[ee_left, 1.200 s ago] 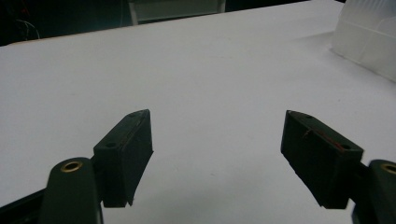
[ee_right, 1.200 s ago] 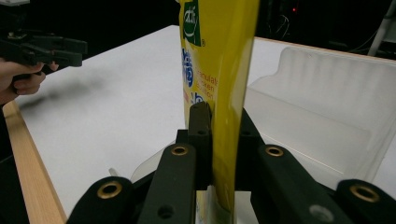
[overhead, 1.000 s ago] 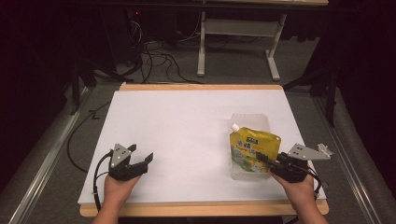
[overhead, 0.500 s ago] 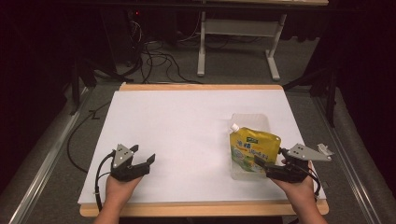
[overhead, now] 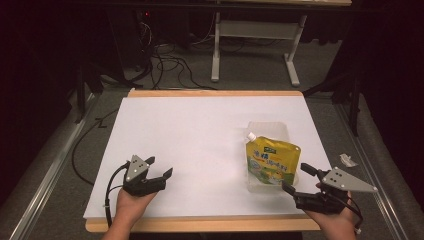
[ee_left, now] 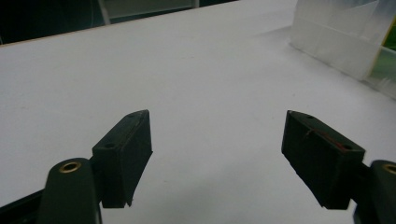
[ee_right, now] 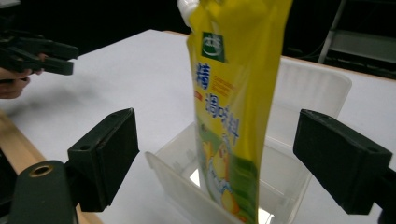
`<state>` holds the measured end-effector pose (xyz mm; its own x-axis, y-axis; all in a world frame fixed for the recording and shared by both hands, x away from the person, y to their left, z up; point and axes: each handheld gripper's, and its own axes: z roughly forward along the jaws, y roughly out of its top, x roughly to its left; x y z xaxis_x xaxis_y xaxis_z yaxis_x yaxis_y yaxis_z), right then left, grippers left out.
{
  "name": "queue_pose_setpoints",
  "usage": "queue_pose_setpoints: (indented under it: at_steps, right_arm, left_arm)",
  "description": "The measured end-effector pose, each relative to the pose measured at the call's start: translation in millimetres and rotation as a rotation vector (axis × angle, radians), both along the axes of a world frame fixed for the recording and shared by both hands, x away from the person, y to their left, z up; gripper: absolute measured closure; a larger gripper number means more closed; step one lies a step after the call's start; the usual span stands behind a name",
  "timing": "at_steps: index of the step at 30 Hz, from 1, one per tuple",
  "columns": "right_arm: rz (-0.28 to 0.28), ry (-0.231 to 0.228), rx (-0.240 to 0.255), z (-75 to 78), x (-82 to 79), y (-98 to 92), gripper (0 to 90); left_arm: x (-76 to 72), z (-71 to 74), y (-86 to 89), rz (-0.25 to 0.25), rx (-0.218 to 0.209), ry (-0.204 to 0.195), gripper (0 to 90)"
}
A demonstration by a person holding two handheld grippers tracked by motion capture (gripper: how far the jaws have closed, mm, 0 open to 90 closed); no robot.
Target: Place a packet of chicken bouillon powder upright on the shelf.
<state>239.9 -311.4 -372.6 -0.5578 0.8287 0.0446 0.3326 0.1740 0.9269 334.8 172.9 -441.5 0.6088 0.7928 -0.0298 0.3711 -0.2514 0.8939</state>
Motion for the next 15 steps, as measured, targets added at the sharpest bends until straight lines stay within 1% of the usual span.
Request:
queue_pose_setpoints:
  at_steps: [1,2,3,4,5,6,7,10,11,12,13,15]
  right_arm:
    - [0.01,-0.012,0.005,6.6,-8.1,2.3,15.0]
    - [0.02,-0.023,0.011,10.1,-11.1,4.1,15.2]
    - [0.02,-0.023,0.011,10.1,-11.1,4.1,15.2]
    - [0.031,-0.031,0.023,13.6,-13.7,6.3,15.2]
    - [0.044,-0.032,0.037,17.0,-15.5,9.0,15.1]
    - [0.062,-0.039,0.043,20.0,-16.1,12.5,15.1]
    - [0.081,-0.036,0.049,23.3,-16.0,18.1,15.1]
    - [0.131,-0.033,0.046,27.2,-9.5,33.1,15.1]
    - [0.149,-0.029,0.042,27.5,-4.4,41.6,15.0]
    - [0.175,-0.014,0.032,26.1,5.7,57.1,15.0]
    - [0.175,-0.014,0.032,26.1,5.7,57.1,15.0]
    - [0.199,0.005,0.023,23.0,16.6,72.2,14.9]
  left_arm:
    - [-0.4,0.3,-0.6,-0.004,0.002,0.0,24.9]
    - [-0.9,0.3,-1.8,-0.002,0.001,-0.001,24.5]
    - [-1.3,0.6,-2.6,-0.001,0.003,-0.002,24.5]
    - [-1.7,1.1,-2.9,-0.002,0.006,-0.001,24.2]
    - [-2.1,1.5,-3.3,-0.001,0.004,0.0,24.0]
    - [-2.5,1.9,-3.6,0.0,0.002,-0.002,23.9]
    - [-2.8,2.0,-4.0,0.001,-0.001,-0.003,23.9]
    - [-2.8,1.9,-4.1,-0.001,0.003,-0.001,23.8]
    - [-2.5,1.5,-4.0,-0.001,0.002,0.001,23.8]
    - [-2.2,1.1,-4.1,0.0,0.0,0.002,23.7]
    - [-1.9,0.8,-3.8,0.0,0.003,0.002,23.7]
    - [-1.7,0.6,-3.2,-0.001,0.004,0.005,23.7]
